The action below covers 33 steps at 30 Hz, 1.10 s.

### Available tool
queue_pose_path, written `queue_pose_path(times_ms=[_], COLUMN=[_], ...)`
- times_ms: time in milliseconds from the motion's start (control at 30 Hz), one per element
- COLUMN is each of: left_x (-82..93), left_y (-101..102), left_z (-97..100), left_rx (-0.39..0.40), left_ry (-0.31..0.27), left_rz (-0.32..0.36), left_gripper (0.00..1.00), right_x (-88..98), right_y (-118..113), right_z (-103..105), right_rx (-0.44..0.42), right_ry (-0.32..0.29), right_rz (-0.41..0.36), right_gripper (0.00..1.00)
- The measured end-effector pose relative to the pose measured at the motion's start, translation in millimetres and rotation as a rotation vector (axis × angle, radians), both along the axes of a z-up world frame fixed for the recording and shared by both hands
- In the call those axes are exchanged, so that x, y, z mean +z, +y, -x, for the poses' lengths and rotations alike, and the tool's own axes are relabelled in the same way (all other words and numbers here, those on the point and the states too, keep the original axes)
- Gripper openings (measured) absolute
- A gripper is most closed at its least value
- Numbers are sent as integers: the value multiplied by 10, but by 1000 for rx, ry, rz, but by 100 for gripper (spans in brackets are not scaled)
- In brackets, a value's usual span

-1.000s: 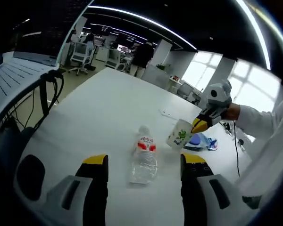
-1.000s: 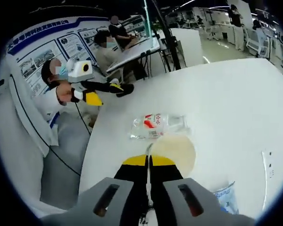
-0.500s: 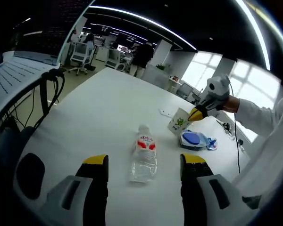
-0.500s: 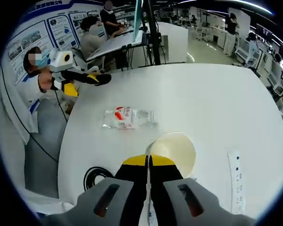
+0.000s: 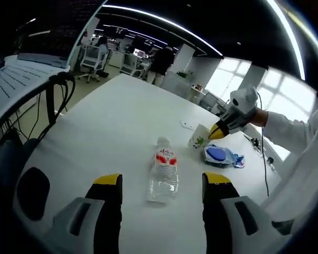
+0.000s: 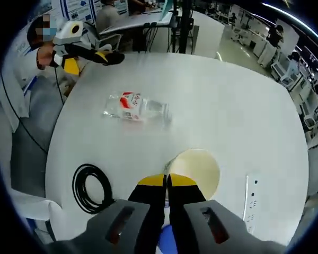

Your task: Arrange the tabletop items into an orderly group along one side of the table until the central work area is clear of visible clutter.

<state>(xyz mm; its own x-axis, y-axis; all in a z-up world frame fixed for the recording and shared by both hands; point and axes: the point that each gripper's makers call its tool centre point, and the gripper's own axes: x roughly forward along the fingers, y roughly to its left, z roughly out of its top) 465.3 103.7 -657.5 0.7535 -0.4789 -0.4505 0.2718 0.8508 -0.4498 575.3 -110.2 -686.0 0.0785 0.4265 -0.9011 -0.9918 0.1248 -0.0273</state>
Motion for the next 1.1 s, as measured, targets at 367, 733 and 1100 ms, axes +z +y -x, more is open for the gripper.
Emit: queue_pose_path(times_ms=[367, 733, 1100], left_x=[-36, -49, -41], left_y=[14, 9, -28], left_z=[5, 8, 4], left_rx=[7, 8, 6], left_ry=[7, 8, 6], left_rz=[2, 2, 8], left_gripper=[61, 61, 61], right_x=[-120, -158, -164], right_y=[-35, -28, -24], right_z=[10, 78, 119], right_rx=[54, 67, 63], right_ry=[-19, -2, 7], right_rz=[60, 59, 53], right_gripper=[0, 0, 8])
